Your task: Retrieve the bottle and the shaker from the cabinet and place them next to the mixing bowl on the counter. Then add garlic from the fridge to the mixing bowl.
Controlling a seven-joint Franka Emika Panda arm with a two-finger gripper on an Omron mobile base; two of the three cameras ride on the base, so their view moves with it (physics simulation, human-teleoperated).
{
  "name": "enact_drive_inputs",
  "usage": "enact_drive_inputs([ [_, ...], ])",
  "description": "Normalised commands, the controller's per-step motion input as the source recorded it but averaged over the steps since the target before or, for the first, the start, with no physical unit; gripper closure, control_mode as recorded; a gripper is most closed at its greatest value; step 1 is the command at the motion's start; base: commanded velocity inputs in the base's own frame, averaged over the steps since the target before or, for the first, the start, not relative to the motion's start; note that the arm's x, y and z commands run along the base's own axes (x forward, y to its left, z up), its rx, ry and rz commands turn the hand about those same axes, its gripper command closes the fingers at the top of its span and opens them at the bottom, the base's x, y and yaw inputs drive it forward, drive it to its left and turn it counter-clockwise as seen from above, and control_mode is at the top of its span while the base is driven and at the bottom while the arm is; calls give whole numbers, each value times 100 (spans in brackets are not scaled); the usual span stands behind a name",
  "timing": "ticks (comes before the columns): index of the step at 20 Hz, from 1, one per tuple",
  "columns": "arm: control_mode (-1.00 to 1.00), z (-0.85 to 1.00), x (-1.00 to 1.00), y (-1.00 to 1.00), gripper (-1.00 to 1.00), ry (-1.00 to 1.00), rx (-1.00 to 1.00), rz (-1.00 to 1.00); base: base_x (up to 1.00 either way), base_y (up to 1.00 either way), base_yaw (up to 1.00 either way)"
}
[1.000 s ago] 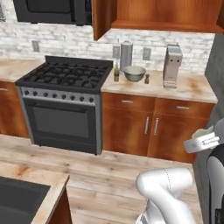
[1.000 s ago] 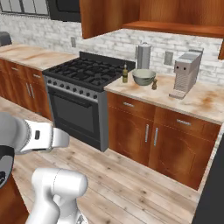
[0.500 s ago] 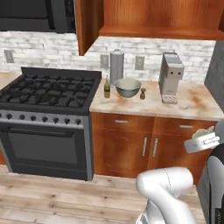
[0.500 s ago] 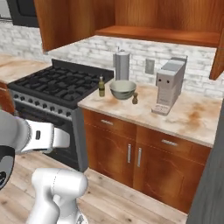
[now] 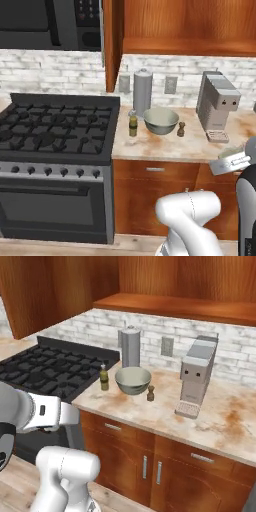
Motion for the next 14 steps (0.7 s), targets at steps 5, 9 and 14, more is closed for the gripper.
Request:
enact_drive_inputs([
  [5, 100, 0, 0, 0, 100, 0, 0, 0, 100, 9, -28],
  [9, 100, 0, 0, 0, 100, 0, 0, 0, 76, 4, -18],
  [14, 100, 0, 0, 0, 100, 0, 0, 0, 13, 0, -1],
])
